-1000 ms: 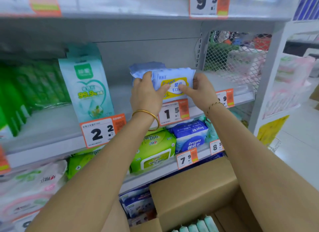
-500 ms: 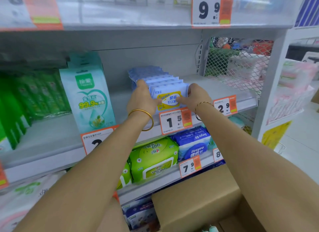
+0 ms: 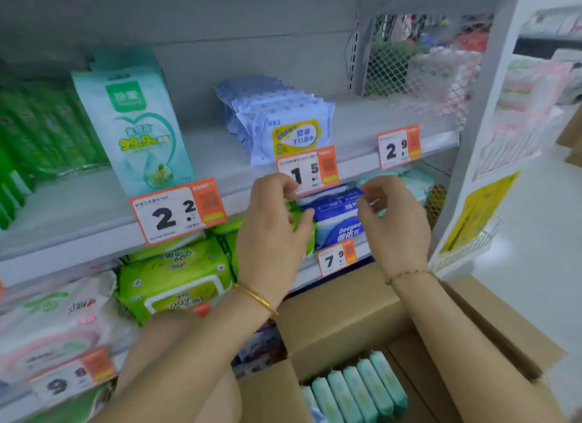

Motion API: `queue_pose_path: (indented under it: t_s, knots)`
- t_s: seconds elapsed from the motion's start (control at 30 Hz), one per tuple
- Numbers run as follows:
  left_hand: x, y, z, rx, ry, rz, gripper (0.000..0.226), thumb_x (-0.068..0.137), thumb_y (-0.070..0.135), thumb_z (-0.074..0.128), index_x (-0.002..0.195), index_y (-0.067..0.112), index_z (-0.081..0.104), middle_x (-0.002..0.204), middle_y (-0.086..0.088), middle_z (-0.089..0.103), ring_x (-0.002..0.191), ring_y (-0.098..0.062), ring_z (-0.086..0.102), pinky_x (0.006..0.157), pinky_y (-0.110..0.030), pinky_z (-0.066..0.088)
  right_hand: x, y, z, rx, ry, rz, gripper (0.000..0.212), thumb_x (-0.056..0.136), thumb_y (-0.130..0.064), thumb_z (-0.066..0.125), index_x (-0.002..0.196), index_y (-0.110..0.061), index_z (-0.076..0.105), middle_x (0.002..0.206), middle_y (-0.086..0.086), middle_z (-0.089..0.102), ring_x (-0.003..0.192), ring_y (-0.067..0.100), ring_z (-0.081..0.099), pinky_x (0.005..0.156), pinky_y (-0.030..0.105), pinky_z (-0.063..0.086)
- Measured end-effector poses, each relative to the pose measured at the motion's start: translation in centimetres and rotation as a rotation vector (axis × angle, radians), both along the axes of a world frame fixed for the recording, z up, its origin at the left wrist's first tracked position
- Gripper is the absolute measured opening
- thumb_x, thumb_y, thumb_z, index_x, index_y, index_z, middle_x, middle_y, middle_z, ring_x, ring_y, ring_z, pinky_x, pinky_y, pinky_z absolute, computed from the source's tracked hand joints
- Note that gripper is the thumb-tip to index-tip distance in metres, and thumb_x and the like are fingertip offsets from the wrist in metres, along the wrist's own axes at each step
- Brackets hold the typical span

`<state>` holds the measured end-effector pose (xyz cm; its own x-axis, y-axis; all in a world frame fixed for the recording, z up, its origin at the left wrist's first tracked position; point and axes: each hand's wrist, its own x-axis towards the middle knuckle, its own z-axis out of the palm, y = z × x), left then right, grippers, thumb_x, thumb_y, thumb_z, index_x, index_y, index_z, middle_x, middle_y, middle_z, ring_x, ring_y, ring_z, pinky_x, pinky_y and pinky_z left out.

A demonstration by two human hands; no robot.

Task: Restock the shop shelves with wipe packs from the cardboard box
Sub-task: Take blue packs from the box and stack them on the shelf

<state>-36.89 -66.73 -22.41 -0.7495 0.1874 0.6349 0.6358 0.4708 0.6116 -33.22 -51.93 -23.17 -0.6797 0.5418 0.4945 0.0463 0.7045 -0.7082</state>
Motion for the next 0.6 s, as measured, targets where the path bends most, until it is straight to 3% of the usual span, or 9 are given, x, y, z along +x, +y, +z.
queue_pose_path:
  t_s: [0.13, 0.2, 0.27, 0.33, 0.47, 0.53, 0.6]
  knots:
    - [3.2, 0.2, -8.9, -0.494, -0.388, -0.274, 0.038, 0.084, 0.018, 0.061, 0.119, 0.020, 0.047, 0.113, 0.004, 0.052, 0.082, -0.012, 0.051, 0.080, -0.036, 0.049, 4.2, -0.8, -11.6, -0.027, -0.587, 0.121, 0.021, 0.087, -0.018, 0.053, 0.107, -0.022, 0.059, 0.101, -0.003, 0.065, 0.092, 0.018, 0.059, 0.078, 0.032, 0.047]
    - [3.3, 0.5, -11.6, -0.827, -0.433, -0.390, 0.043, 0.086, 0.022, 0.059, 0.126, 0.019, 0.045, 0.124, -0.001, 0.050, 0.103, -0.019, 0.056, 0.088, -0.037, 0.047, 5.7, -1.0, -17.3, -0.053, -0.828, 0.189, 0.025, 0.089, -0.016, 0.050, 0.112, -0.020, 0.058, 0.106, 0.001, 0.065, 0.100, 0.023, 0.060, 0.081, 0.033, 0.049]
    - [3.4, 0.8, -13.1, -1.044, -0.430, -0.483, 0.043, 0.087, 0.023, 0.058, 0.128, 0.018, 0.046, 0.128, -0.005, 0.049, 0.113, -0.025, 0.053, 0.090, -0.035, 0.046, 6.8, -1.5, -22.5, -0.070, -1.015, 0.285, 0.027, 0.089, -0.015, 0.049, 0.116, -0.017, 0.055, 0.109, 0.005, 0.064, 0.103, 0.026, 0.060, 0.082, 0.032, 0.049]
    - [3.6, 0.8, -14.2, -1.152, -0.456, -0.524, 0.043, 0.088, 0.023, 0.056, 0.129, 0.019, 0.044, 0.130, -0.006, 0.046, 0.113, -0.027, 0.053, 0.084, -0.034, 0.045, 7.7, -2.4, -26.4, -0.054, -1.190, 0.423, 0.036, 0.089, -0.017, 0.052, 0.126, -0.018, 0.050, 0.120, 0.009, 0.058, 0.109, 0.028, 0.057, 0.088, 0.035, 0.048]
    - [3.2, 0.6, -15.3, -1.288, -0.343, -0.508, 0.039, 0.092, 0.020, 0.052, 0.129, 0.014, 0.044, 0.129, -0.008, 0.047, 0.107, -0.030, 0.057, 0.071, -0.034, 0.042, 9.7, -4.4, -31.1, 0.058, -1.441, 0.716, 0.071, 0.088, -0.020, 0.056, 0.147, -0.032, 0.019, 0.140, 0.015, 0.033, 0.113, 0.036, 0.052, 0.091, 0.040, 0.045]
    - [3.0, 1.0, -15.3, -1.286, -0.321, -0.503, 0.038, 0.092, 0.022, 0.051, 0.129, 0.014, 0.044, 0.128, -0.007, 0.047, 0.106, -0.030, 0.056, 0.067, -0.033, 0.037, 10.3, -5.3, -32.4, 0.080, -1.482, 0.783, 0.071, 0.089, -0.022, 0.053, 0.146, -0.035, 0.011, 0.138, 0.018, 0.032, 0.110, 0.040, 0.052, 0.092, 0.043, 0.044]
    - [2.9, 1.3, -15.3, -1.281, -0.315, -0.502, 0.036, 0.093, 0.023, 0.050, 0.128, 0.015, 0.044, 0.127, -0.007, 0.048, 0.105, -0.029, 0.057, 0.063, -0.032, 0.035, 10.4, -5.6, -33.4, 0.051, -1.482, 0.723, 0.063, 0.090, -0.024, 0.050, 0.142, -0.033, 0.015, 0.132, 0.019, 0.036, 0.104, 0.042, 0.055, 0.092, 0.047, 0.048]
